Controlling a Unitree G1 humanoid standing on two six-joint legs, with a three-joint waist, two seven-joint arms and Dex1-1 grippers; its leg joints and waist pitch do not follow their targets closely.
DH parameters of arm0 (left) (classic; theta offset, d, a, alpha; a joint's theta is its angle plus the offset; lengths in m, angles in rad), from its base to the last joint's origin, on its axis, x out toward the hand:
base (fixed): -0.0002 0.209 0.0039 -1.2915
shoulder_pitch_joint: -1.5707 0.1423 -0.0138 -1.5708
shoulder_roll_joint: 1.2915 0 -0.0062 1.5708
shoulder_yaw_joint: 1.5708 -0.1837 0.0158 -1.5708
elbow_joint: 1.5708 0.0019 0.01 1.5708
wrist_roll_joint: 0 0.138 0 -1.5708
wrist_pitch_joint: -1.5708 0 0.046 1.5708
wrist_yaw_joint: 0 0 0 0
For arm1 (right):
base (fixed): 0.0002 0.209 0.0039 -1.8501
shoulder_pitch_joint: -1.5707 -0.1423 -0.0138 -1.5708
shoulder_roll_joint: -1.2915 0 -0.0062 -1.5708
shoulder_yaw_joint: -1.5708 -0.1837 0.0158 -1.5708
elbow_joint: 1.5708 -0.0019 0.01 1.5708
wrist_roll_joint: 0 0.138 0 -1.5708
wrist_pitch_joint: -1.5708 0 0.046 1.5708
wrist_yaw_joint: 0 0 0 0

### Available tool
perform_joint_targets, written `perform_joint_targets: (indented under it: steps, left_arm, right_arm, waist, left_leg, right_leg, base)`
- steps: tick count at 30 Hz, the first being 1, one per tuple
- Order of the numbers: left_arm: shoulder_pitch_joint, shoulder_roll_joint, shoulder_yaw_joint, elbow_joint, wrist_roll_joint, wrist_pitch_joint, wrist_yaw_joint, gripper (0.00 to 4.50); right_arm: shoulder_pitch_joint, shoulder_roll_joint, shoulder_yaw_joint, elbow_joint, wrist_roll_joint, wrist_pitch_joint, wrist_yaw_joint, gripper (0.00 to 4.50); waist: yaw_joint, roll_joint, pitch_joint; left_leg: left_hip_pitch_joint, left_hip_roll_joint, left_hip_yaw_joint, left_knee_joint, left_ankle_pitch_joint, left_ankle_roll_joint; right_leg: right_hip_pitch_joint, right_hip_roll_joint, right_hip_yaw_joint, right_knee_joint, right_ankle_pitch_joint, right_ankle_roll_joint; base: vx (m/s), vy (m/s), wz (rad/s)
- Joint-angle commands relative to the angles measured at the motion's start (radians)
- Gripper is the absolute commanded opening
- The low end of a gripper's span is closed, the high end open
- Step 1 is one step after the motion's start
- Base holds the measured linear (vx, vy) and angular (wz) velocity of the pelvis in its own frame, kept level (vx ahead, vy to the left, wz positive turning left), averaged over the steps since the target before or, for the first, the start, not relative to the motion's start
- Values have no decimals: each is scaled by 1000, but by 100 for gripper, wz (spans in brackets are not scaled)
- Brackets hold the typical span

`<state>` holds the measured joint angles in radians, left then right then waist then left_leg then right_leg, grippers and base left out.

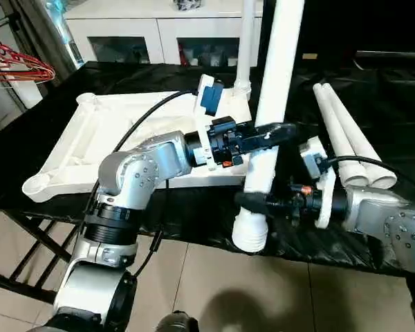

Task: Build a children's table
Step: Pick table leg

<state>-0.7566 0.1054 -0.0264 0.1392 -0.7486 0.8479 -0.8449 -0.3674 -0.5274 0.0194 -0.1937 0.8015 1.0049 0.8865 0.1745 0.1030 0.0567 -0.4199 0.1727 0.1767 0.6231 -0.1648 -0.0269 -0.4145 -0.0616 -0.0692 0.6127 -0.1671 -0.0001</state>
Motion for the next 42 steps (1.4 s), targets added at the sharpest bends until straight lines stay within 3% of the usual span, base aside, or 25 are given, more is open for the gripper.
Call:
perform_joint_targets:
  steps: [1,12,13,19,27,28,31,34,37,38,41,42]
  left_arm:
    - [-16,2,2,-29,-12,8,-5,181]
    - [-17,-3,5,-30,-25,23,-7,181]
    - [-17,-2,5,-30,-26,23,-9,181]
    - [-17,-4,6,-31,-26,28,-11,181]
    - [-7,-12,5,-33,-24,16,2,181]
    - [-9,-24,21,-25,-39,30,22,237]
    - [-3,-33,41,-26,-57,39,35,257]
    - [12,-52,77,-30,-49,-24,68,294]
    - [16,-68,122,-24,-62,-56,99,297]
    - [25,-76,166,-18,-79,-73,125,297]
    - [45,-55,166,-18,-31,-127,134,297]
    - [46,-50,167,-20,-27,-127,135,297]
  right_arm:
    - [-12,-14,22,-15,6,12,23,288]
    - [-16,-25,53,-13,-3,1,64,288]
    - [-16,-26,54,-12,-4,1,65,260]
    - [-9,-30,64,-16,-9,-3,74,214]
    - [1,-25,76,-17,-29,-19,70,192]
    - [4,-23,77,-18,-32,-23,67,191]
    - [15,-18,78,-23,-39,-41,59,191]
    - [28,3,65,-22,-54,-78,33,191]
    - [23,27,45,-12,-67,-111,4,191]
    - [9,59,11,1,-69,-133,-42,191]
    - [-16,83,-19,14,-78,-152,-90,191]
    - [-21,86,-24,15,-80,-155,-99,190]
  waist:
    - [3,-37,-84]
    - [5,-36,-86]
    - [5,-36,-87]
    - [5,-35,-85]
    - [4,-31,-85]
    - [4,-30,-85]
    - [5,-27,-85]
    - [3,-29,-86]
    - [0,-30,-86]
    - [-3,-31,-85]
    - [-6,-37,-84]
    - [-6,-35,-84]
  left_leg:
    - [27,49,-26,-62,-135,43]
    - [26,50,-27,-60,-119,49]
    - [26,50,-26,-59,-116,51]
    - [26,49,-26,-60,-127,47]
    - [27,50,-27,-60,-135,44]
    - [28,50,-27,-60,-136,44]
    - [27,50,-27,-59,-141,45]
    - [26,50,-28,-60,-140,47]
    - [25,49,-28,-60,-145,42]
    - [25,48,-26,-59,-149,42]
    - [30,49,-26,-62,-155,43]
    - [29,49,-27,-63,-154,42]
  right_leg:
    - [49,-87,43,-85,-360,-124]
    - [50,-87,43,-80,-333,-133]
    - [49,-86,43,-80,-327,-136]
    - [50,-86,43,-81,-341,-133]
    - [49,-86,43,-83,-346,-130]
    - [49,-85,43,-83,-345,-131]
    - [50,-86,42,-84,-337,-141]
    - [51,-85,41,-83,-327,-140]
    - [51,-86,40,-84,-336,-137]
    - [49,-87,40,-85,-342,-141]
    - [45,-83,40,-89,-375,-120]
    - [46,-84,40,-87,-378,-115]
  base:
    - [0,0,0]
    - [0,0,0]
    - [0,0,0]
    - [0,0,0]
    - [0,0,0]
    - [0,0,0]
    - [0,0,0]
    - [0,0,0]
    - [0,0,0]
    - [0,0,0]
    - [0,0,0]
    - [0,0,0]
